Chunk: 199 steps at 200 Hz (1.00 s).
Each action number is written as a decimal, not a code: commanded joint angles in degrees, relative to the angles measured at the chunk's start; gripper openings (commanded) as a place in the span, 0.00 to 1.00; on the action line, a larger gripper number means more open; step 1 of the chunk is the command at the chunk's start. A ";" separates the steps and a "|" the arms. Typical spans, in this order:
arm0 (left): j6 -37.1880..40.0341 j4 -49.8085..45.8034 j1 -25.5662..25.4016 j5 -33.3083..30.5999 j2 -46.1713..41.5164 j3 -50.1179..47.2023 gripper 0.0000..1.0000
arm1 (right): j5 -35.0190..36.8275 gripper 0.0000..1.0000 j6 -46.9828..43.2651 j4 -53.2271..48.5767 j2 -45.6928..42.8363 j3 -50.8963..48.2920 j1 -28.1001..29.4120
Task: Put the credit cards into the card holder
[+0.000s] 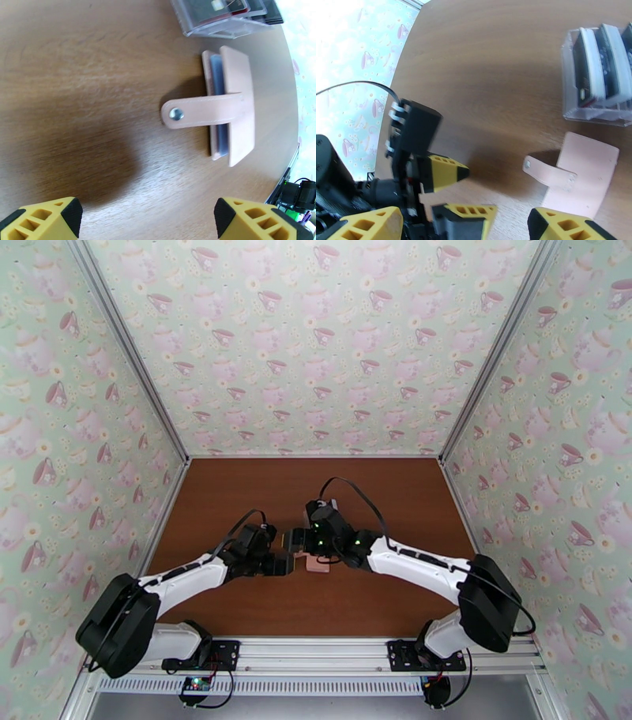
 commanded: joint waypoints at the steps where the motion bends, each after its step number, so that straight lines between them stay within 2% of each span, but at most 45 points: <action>1: 0.46 -0.77 0.15 1.06 -1.14 1.72 0.93 | 1.90 0.84 -0.82 -2.32 -2.11 -2.95 -1.85; 34: 0.55 -0.13 -0.20 1.51 0.05 2.77 0.87 | 1.65 0.77 -1.10 -2.06 -4.07 -6.36 -4.45; 73: 0.46 1.22 -0.79 2.65 2.97 5.32 0.80 | 0.66 0.65 -0.94 0.29 -4.04 -10.08 -7.26; 102: 0.42 2.12 -1.23 3.10 4.84 7.37 0.74 | -0.11 0.63 -0.41 2.86 -2.79 -12.53 -8.19; 117: 0.47 2.73 -1.31 3.27 5.98 8.08 0.74 | -0.37 0.64 -0.27 3.92 -2.12 -13.36 -8.55; 140: 0.46 4.14 -1.65 4.06 8.24 8.91 0.74 | -0.46 0.74 -0.21 4.83 -1.16 -14.18 -9.17; 199: 1.25 7.04 -2.52 4.95 13.48 10.84 0.75 | -1.33 0.79 -0.21 7.42 0.43 -16.48 -11.20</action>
